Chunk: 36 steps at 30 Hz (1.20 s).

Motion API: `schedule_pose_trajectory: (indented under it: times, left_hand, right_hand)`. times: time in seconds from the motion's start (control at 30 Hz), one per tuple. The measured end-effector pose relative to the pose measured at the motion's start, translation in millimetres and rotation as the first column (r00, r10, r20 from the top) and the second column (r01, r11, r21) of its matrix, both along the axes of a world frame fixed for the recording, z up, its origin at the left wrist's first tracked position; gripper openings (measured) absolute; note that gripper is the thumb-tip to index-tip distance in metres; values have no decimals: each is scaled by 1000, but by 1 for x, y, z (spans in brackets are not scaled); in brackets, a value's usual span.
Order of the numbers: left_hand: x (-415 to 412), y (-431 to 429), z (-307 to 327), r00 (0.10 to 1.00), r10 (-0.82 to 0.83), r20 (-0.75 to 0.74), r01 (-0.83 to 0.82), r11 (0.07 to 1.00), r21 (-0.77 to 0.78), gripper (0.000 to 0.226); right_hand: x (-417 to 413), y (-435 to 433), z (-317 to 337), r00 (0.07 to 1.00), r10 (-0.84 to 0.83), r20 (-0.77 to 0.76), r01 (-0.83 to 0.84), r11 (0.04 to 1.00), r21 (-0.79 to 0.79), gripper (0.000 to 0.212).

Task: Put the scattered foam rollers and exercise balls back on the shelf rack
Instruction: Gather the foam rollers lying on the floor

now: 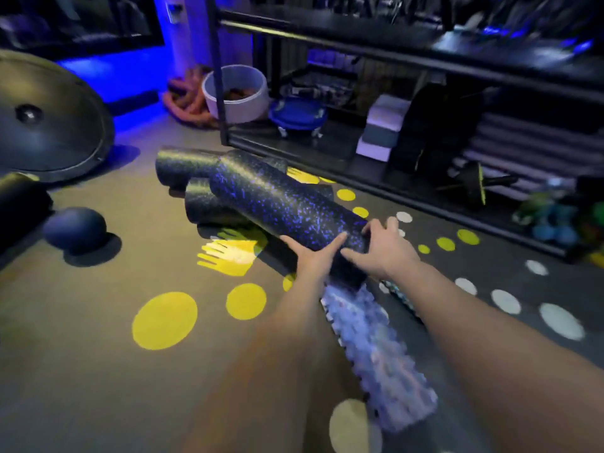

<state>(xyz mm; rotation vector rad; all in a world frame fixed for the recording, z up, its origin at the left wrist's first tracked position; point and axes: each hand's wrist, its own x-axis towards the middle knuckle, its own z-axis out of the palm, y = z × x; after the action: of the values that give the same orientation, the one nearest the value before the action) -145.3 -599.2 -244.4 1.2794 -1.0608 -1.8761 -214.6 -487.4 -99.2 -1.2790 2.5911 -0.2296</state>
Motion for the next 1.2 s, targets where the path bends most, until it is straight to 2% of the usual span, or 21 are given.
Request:
schedule_pose_trajectory:
  times: [0.07, 0.1, 0.17, 0.2, 0.23, 0.27, 0.3, 0.4, 0.47, 0.53, 0.6, 0.67, 0.73, 0.8, 0.83, 0.9, 0.97, 1.03, 1.1, 1.2]
  left_hand:
    - [-13, 25, 15, 999, -44, -11, 43, 990, -131, 175]
    - [-19, 34, 21, 996, -85, 22, 88, 971, -222, 164]
    - [-29, 46, 31, 965, -246, 93, 263, 888, -377, 121]
    - [-38, 51, 35, 932, -343, 118, 359, 826, -435, 98]
    - [-48, 57, 39, 893, -416, 171, 444, 753, -486, 81]
    - [-56, 60, 40, 877, -430, 216, 477, 715, -511, 73]
    - [-62, 63, 40, 880, -403, 251, 473, 703, -530, 70]
    - [-58, 54, 37, 963, -210, 169, 266, 840, -473, 53]
    - [-42, 43, 36, 981, -61, 186, 136, 895, -424, 48]
    - [-23, 31, 30, 968, 31, 249, 86, 892, -445, 50]
    - [3, 21, 30, 923, 70, 377, 142, 850, -507, 49]
    - [27, 8, 43, 824, 70, 563, 307, 779, -546, 46]
    - [50, -14, 63, 674, 60, 737, 521, 669, -531, 44]
    - [83, -35, 92, 472, 25, 881, 718, 570, -401, 47]
    - [105, -43, 107, 344, 14, 939, 793, 531, -298, 53]
    - [153, -56, 134, 83, 5, 997, 864, 498, -75, 71]
    - [210, -65, 156, -34, 21, 999, 859, 511, 18, 78]
    - [269, -74, 165, -5, 8, 1000, 817, 577, 0, 78]
    - [338, -84, 165, 88, 1, 996, 731, 679, -65, 77]
    - [443, -106, 145, 241, 131, 961, 533, 810, -245, 73]
  right_hand:
    - [-5, 9, 1, 998, -47, -29, 48, 998, 38, 69]
    - [-7, 13, -2, 997, -74, 5, 74, 996, 46, 68]
    - [-10, 23, -16, 984, -131, 117, 123, 990, 73, 62]
    - [-11, 29, -23, 980, -149, 135, 134, 984, 115, 53]
    - [-13, 35, -31, 978, -161, 132, 140, 979, 151, 43]
    - [-16, 41, -38, 979, -170, 110, 150, 974, 172, 37]
    - [-20, 46, -42, 979, -188, 81, 172, 971, 165, 35]
    - [-43, 57, -48, 962, -271, 23, 265, 954, 142, 35]
    - [-57, 62, -50, 939, -340, 47, 331, 934, 130, 37]
    - [-68, 62, -52, 911, -398, 112, 389, 916, 94, 37]
    - [-71, 51, -53, 900, -389, 197, 389, 921, 41, 37]
    - [-66, 27, -58, 894, -326, 306, 356, 933, -45, 41]
    - [-52, -7, -64, 880, -236, 413, 314, 941, -130, 45]
    - [-24, -41, -59, 852, -167, 496, 272, 951, -147, 41]
    - [-7, -57, -54, 833, -140, 536, 253, 957, -143, 39]
    - [28, -88, -46, 816, -62, 575, 180, 972, -149, 39]
    - [71, -119, -42, 821, 57, 568, 64, 980, -191, 42]
    - [117, -147, -39, 828, 169, 535, -49, 972, -231, 40]
    - [171, -166, -39, 834, 304, 460, -200, 944, -262, 41]
    - [245, -189, -48, 782, 536, 319, -444, 838, -318, 45]
